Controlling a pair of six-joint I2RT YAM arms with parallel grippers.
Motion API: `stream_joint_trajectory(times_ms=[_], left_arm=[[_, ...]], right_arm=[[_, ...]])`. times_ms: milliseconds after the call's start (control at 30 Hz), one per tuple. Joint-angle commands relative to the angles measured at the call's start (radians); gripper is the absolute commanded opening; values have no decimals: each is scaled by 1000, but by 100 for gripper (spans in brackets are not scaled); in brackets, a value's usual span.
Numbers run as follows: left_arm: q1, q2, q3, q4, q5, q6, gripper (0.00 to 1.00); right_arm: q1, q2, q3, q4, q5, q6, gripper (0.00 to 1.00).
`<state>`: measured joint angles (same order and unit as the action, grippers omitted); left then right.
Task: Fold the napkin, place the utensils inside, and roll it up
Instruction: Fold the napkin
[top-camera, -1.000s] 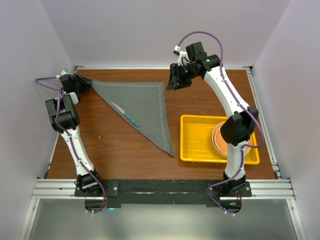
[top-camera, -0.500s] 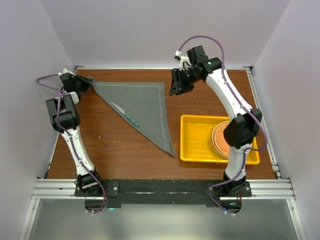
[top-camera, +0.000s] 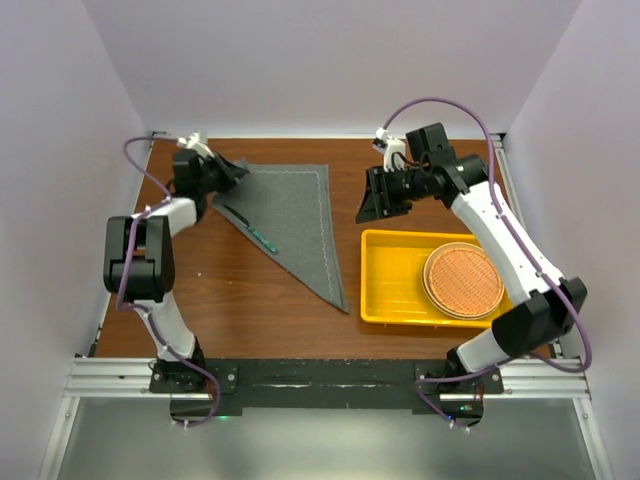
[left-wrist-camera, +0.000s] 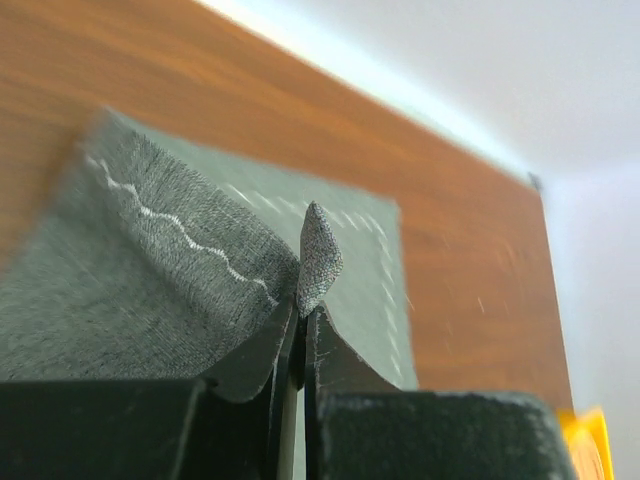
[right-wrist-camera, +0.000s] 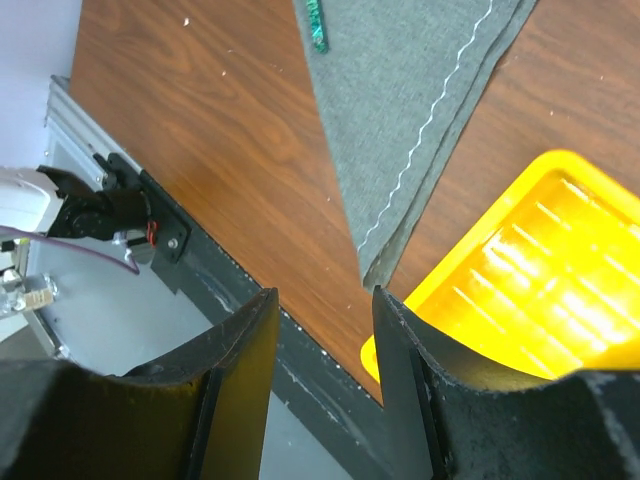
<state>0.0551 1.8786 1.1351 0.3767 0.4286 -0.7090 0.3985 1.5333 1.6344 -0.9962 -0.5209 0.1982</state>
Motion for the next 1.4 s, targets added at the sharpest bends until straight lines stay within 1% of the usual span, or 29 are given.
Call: stream_joint_trajectory(times_ms=[0, 33, 67, 233, 367, 600, 700, 733, 800, 900, 933, 1000, 1033, 1100, 1133, 1167, 1200, 1300, 1333, 1367], left_arm=[[-93, -81, -170, 16, 7, 39, 0], [-103, -102, -201, 55, 16, 31, 0], [-109, -114, -239, 54, 18, 26, 0], [-159, -168, -319, 42, 35, 25, 0], [-192, -185, -344, 21, 44, 42, 0], [-196, -213, -342, -99, 27, 126, 2], [-196, -205, -337, -114, 22, 135, 6], [-196, -205, -340, -114, 22, 137, 9], [-196, -199, -342, -128, 25, 140, 11], [-196, -197, -348, -137, 30, 151, 18], [-196, -197, -350, -137, 32, 155, 22], [-196, -205, -359, -140, 48, 169, 26], [-196, -214, -368, -136, 53, 169, 30], [-195, -255, -400, -130, 75, 169, 35], [-195, -274, -409, -134, 76, 171, 39], [-193, -294, -420, -134, 79, 172, 41], [-193, -333, -438, -130, 90, 171, 43], [-181, -403, -451, -143, 127, 152, 47], [-167, -417, -455, -134, 139, 143, 59], [-161, -436, -462, -118, 162, 117, 65]], right_arm=[[-1, -119, -60, 42, -34, 9, 46], [-1, -131, -76, 38, -39, 9, 47], [-1, -145, -83, 41, -41, 10, 47], [-1, -183, -102, 39, -48, 14, 46], [0, -179, -90, 44, -53, 14, 46], [0, -186, -108, 56, -50, 21, 46], [-1, -188, -122, 64, -47, 27, 46], [0, -190, -122, 64, -47, 27, 46], [2, -187, -122, 64, -45, 29, 46], [-1, -182, -122, 62, -39, 29, 46], [0, -182, -122, 64, -39, 29, 46], [-1, -179, -130, 65, -42, 30, 46], [0, -176, -131, 67, -44, 30, 46], [0, -173, -137, 70, -42, 29, 46], [0, -167, -137, 68, -41, 29, 46], [-1, -164, -137, 67, -39, 27, 47], [-3, -160, -137, 68, -39, 27, 47], [-1, -147, -127, 70, -42, 33, 47], [0, -142, -122, 71, -41, 33, 47], [0, -131, -116, 70, -41, 35, 47]])
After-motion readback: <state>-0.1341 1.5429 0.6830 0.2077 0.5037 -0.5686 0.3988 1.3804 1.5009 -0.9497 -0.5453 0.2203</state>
